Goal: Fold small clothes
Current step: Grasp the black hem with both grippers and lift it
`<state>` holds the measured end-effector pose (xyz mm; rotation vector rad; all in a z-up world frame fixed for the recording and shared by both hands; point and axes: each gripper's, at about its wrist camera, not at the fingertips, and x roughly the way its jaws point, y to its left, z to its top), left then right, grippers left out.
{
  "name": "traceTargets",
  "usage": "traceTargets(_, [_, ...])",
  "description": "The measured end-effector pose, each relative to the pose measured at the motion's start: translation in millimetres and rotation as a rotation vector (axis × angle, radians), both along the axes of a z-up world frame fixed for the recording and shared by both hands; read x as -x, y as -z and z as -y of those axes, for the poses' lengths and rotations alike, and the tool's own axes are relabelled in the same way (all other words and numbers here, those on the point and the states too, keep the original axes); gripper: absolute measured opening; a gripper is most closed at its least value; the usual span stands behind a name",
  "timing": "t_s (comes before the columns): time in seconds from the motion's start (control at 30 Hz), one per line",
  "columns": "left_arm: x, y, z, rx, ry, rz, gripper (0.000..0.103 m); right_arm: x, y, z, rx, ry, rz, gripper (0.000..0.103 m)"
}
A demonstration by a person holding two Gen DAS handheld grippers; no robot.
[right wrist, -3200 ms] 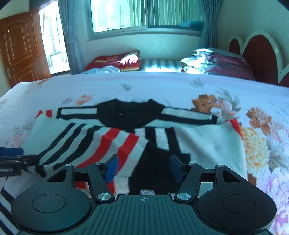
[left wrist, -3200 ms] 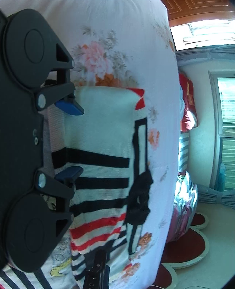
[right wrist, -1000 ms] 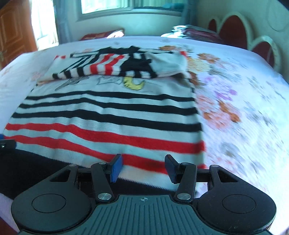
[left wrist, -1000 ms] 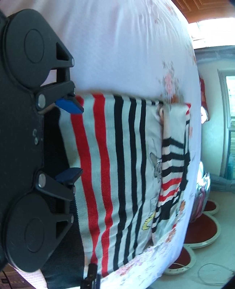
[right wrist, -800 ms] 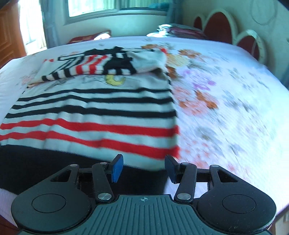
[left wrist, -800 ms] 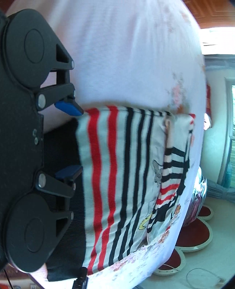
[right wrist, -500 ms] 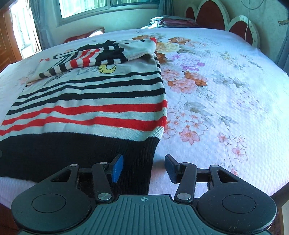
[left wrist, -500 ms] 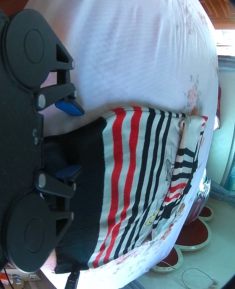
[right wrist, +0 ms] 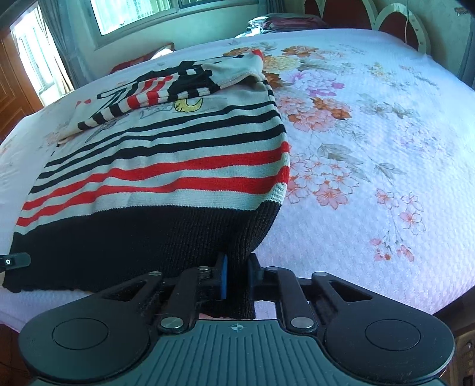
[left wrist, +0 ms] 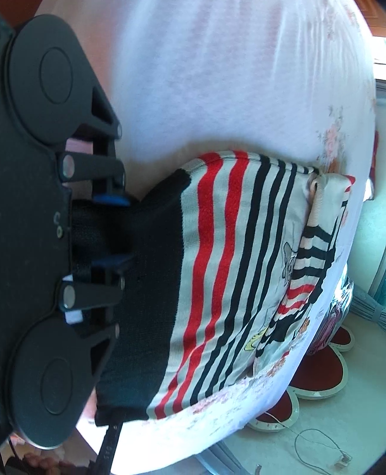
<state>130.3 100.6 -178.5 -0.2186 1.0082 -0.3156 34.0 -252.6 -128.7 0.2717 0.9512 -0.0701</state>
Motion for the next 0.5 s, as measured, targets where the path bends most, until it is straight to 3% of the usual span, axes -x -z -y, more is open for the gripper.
traceTargets(0.03, [-1,0,-2,0.021,0.002,-0.007,0.013,0,-1,1,-0.008,-0.001,0.001,0.01])
traceTargets(0.07, [-2,0,-4,0.046,0.001,-0.011,0.01,-1,-2,2,-0.02,-0.001,0.008,0.01])
traceTargets(0.2, [-6,-12,-7,0.11,-0.009,0.029,0.01,-3,-15,4,-0.043,-0.011,0.056,0.01])
traceTargets(0.5, [-51,-65,0,0.156,0.005,0.186,0.009,-46,-59,15,-0.074,-0.005,0.201,0.01])
